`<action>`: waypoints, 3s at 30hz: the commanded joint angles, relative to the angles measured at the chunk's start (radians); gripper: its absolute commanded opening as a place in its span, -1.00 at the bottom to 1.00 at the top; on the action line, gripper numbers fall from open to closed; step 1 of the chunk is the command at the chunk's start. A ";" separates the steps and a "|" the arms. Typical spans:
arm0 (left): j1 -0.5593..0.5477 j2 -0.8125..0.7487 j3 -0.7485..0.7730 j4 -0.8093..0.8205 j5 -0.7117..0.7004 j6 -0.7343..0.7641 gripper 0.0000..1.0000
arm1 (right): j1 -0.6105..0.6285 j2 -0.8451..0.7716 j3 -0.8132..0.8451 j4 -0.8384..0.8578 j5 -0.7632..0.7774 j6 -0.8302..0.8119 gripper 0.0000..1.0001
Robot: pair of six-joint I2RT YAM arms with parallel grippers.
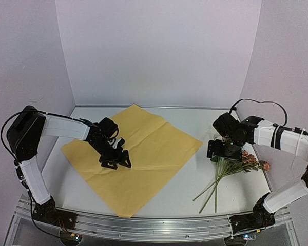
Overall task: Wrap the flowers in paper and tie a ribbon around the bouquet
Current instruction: Move the flattened wrapping paper to the center of the board, then pick up the fake flower from the center of the board, then move the flattened wrapping paper to the center of the board.
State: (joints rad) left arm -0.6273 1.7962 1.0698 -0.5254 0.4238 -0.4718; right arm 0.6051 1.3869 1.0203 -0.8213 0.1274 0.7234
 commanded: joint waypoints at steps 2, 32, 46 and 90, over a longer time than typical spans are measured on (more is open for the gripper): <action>0.009 0.069 0.113 -0.030 -0.013 0.061 0.62 | -0.009 -0.057 -0.081 -0.040 0.138 0.078 0.97; 0.046 0.109 0.273 -0.081 0.037 0.118 0.62 | -0.033 0.122 -0.295 0.294 0.000 0.427 0.31; 0.043 0.073 0.322 -0.044 0.067 0.051 0.62 | -0.031 0.207 -0.306 0.327 0.022 0.431 -0.63; -0.202 0.476 0.611 -0.151 0.155 0.152 0.59 | -0.039 -0.261 0.081 -0.113 0.054 -0.036 -1.00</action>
State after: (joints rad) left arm -0.7972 2.2241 1.6466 -0.5847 0.5530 -0.3720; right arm 0.5712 1.1197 1.0596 -0.9186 0.1762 0.7113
